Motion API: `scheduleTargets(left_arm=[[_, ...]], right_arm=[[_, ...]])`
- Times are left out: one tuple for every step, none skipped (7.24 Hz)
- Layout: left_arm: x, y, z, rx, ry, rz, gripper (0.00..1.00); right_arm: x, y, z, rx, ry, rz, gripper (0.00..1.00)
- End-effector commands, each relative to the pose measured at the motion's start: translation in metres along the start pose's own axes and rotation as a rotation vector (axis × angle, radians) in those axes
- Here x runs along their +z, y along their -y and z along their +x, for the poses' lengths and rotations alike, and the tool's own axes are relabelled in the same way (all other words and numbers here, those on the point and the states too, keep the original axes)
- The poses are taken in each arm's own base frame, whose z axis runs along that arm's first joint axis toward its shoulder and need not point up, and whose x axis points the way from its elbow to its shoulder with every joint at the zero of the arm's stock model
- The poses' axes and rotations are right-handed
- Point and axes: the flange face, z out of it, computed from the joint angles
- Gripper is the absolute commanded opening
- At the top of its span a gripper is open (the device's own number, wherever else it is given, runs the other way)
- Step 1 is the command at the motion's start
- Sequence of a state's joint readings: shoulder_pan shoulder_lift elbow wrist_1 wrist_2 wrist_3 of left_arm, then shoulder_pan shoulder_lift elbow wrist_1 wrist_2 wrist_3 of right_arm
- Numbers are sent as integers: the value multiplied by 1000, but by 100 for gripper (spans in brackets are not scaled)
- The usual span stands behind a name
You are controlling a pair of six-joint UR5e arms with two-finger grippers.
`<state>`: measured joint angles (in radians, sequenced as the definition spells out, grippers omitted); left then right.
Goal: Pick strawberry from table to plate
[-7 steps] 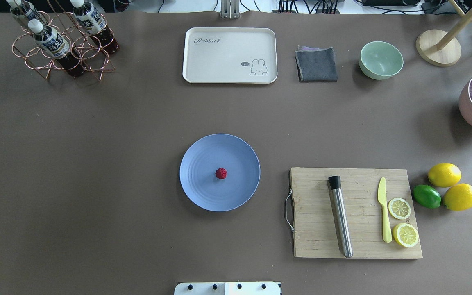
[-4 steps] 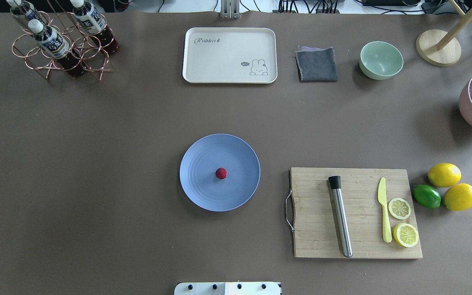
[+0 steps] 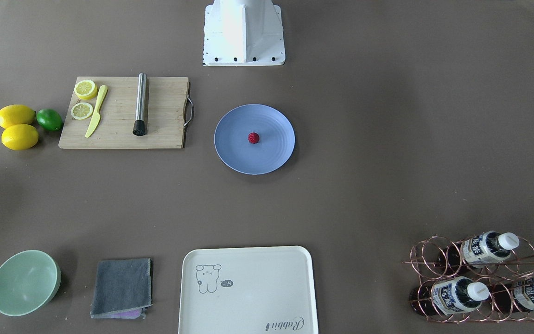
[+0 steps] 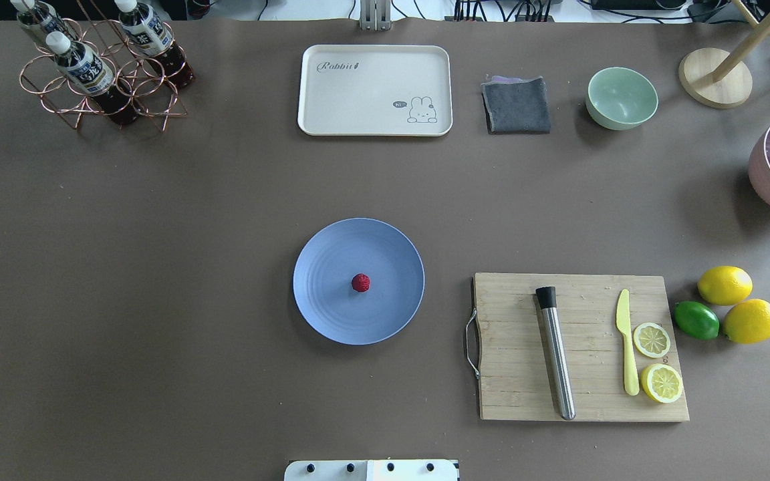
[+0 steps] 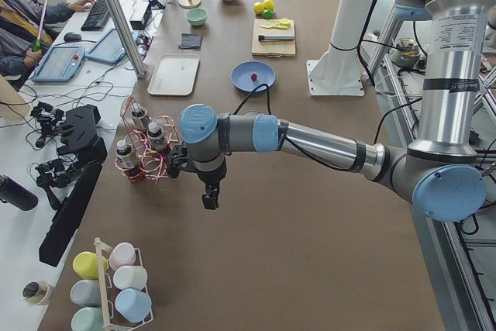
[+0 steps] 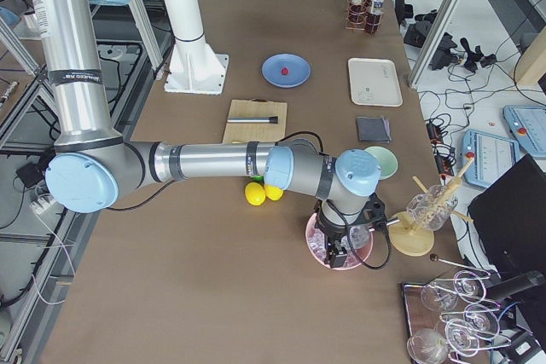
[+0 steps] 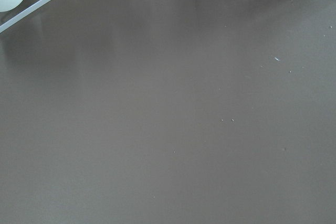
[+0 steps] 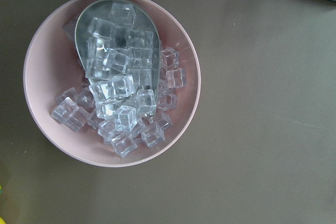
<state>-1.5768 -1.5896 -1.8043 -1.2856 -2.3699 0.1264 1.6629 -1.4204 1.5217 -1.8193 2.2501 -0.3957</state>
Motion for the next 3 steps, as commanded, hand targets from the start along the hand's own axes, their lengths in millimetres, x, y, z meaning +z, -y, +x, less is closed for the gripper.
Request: scheduleTargets(left_arm=[[0, -1, 0, 1, 0, 2, 97], [0, -1, 0, 0, 0, 1, 97], [-1, -1, 1, 3, 0, 4, 97]], right_arm=[[0, 0, 0, 0, 0, 0, 100], [1, -1, 0, 1, 3, 0, 100], [1, -1, 0, 1, 4, 0, 100]])
